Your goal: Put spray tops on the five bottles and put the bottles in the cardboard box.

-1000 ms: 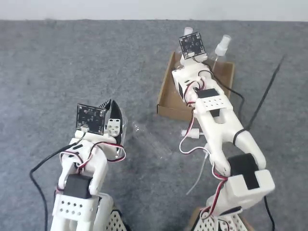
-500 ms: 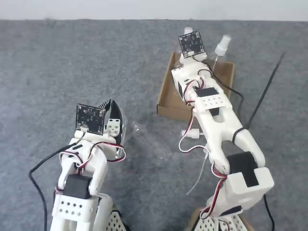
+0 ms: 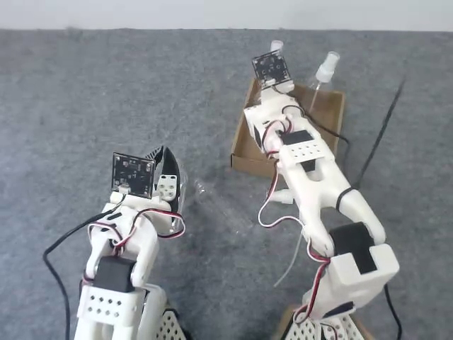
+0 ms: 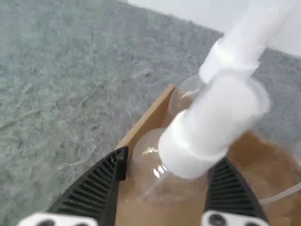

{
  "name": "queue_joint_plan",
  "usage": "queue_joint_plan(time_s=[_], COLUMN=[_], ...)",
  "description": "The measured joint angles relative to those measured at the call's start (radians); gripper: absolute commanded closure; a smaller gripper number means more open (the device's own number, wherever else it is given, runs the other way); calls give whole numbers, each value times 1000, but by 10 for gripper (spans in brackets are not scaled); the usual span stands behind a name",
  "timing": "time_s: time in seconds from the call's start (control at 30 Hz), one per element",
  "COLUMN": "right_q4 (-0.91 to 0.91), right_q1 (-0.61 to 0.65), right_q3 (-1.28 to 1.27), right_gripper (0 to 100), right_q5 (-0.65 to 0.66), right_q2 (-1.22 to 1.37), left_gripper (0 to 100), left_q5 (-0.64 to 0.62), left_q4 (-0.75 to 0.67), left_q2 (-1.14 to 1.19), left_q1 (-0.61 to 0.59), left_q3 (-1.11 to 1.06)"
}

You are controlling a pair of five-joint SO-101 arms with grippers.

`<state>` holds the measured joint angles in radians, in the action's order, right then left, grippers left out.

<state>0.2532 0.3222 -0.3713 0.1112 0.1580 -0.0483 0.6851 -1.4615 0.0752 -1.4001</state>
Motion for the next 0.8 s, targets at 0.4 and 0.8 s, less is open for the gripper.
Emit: queue_joint_plan(time_s=[0.4, 0.8], right_q4=[0, 80], right_q1=[-3, -2], right_q3=[0, 20], right_gripper=[788, 668], right_q5=[0, 0], right_q2=[0, -60], left_gripper=[987, 987], left_q5=[0, 0], left_q4=[0, 0], left_q2=[0, 0], left_q1=[0, 0], left_q3=[0, 0])
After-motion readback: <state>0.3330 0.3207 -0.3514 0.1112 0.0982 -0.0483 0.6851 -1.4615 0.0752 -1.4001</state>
